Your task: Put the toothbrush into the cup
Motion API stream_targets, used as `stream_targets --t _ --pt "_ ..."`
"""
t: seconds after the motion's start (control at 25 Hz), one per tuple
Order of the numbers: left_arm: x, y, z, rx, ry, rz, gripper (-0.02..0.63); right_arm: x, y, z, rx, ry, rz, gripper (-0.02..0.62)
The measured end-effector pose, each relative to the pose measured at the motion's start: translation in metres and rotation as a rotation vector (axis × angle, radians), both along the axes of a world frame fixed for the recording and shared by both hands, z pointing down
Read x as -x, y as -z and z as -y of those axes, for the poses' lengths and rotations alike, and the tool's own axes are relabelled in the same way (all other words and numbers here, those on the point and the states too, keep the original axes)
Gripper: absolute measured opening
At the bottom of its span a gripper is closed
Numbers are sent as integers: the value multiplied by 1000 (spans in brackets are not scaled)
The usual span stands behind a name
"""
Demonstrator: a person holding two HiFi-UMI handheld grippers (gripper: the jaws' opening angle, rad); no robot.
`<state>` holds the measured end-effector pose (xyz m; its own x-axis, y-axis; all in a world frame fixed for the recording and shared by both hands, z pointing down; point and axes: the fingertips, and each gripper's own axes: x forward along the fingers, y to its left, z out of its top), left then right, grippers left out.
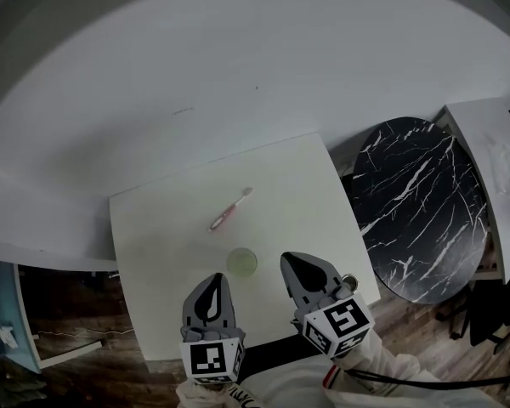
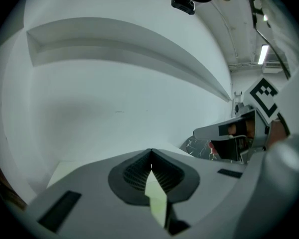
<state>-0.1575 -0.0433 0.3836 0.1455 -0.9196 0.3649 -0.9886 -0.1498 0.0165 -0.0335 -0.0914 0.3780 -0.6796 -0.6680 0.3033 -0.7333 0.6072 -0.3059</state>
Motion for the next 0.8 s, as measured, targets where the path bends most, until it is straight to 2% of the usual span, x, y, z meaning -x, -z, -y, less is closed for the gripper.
stream_targets --t 0.24,0.6,0.8 --pt "10 -28 19 39 -46 -1 11 0 -18 15 6 -59 -23 5" --pt "28 -68 44 110 -53 -11 11 18 -48 34 32 -70 -36 4" --pt "36 -83 52 152 -81 17 11 20 -52 40 37 -74 -39 4"
